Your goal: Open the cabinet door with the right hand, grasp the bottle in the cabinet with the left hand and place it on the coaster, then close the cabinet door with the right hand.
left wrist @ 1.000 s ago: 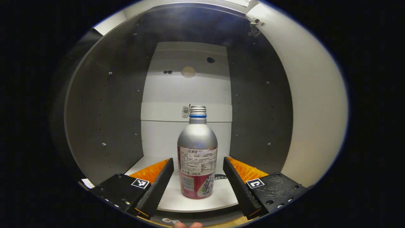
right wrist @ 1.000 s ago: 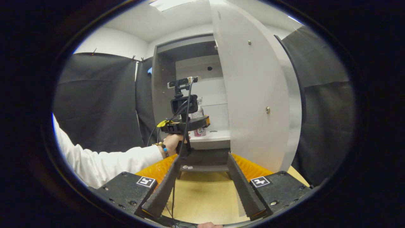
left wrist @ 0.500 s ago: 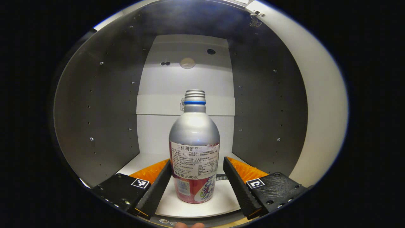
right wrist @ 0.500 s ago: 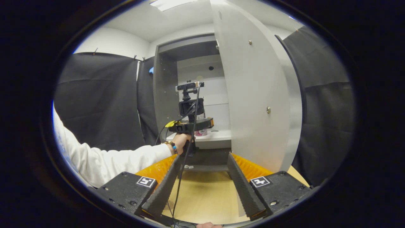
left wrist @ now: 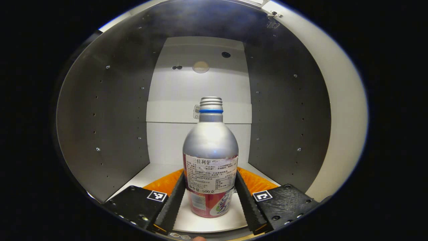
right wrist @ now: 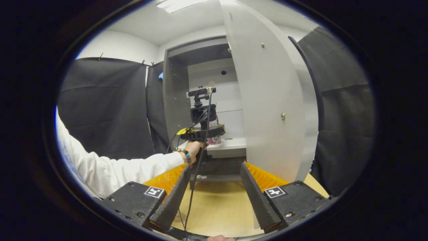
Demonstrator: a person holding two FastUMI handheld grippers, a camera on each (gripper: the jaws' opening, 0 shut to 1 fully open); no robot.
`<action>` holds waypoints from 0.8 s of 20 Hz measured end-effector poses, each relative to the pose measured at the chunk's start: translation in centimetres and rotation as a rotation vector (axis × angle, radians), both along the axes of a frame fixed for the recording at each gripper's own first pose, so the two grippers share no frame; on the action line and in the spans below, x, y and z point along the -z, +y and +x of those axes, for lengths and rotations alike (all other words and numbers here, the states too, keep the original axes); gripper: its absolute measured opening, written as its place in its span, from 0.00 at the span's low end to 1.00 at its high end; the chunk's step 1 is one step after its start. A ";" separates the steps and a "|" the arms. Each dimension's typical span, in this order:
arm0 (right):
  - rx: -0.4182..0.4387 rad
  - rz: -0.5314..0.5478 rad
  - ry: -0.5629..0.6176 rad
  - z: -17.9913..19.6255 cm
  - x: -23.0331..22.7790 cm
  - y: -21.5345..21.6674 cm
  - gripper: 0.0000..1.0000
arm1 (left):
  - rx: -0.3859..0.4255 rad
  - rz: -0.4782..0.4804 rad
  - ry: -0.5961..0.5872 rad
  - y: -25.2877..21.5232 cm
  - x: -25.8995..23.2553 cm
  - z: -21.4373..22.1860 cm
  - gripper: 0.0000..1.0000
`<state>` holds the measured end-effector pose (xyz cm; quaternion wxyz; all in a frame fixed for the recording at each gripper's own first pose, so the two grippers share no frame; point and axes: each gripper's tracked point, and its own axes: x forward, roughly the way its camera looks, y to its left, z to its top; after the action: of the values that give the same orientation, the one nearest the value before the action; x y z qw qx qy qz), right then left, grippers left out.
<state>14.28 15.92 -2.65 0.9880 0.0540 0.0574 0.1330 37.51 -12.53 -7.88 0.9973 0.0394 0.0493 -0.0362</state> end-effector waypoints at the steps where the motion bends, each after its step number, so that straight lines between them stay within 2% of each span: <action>1: -0.001 0.002 -0.001 0.0 0.0 0.0 0.94 | -0.005 0.002 -0.002 0.1 -0.1 0.0 0.77; 6: -0.004 0.005 -0.001 0.0 0.0 0.0 0.94 | -0.019 -0.014 -0.030 0.9 -1.5 -0.8 0.69; 16: -0.011 0.012 -0.034 -0.6 -1.2 0.2 0.94 | 0.033 -0.010 -0.107 2.6 -6.1 -7.2 0.69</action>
<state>13.70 16.12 -1.49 0.9877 0.0574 0.0402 0.1396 30.32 -9.93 -1.77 0.9980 0.0373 -0.0048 -0.0507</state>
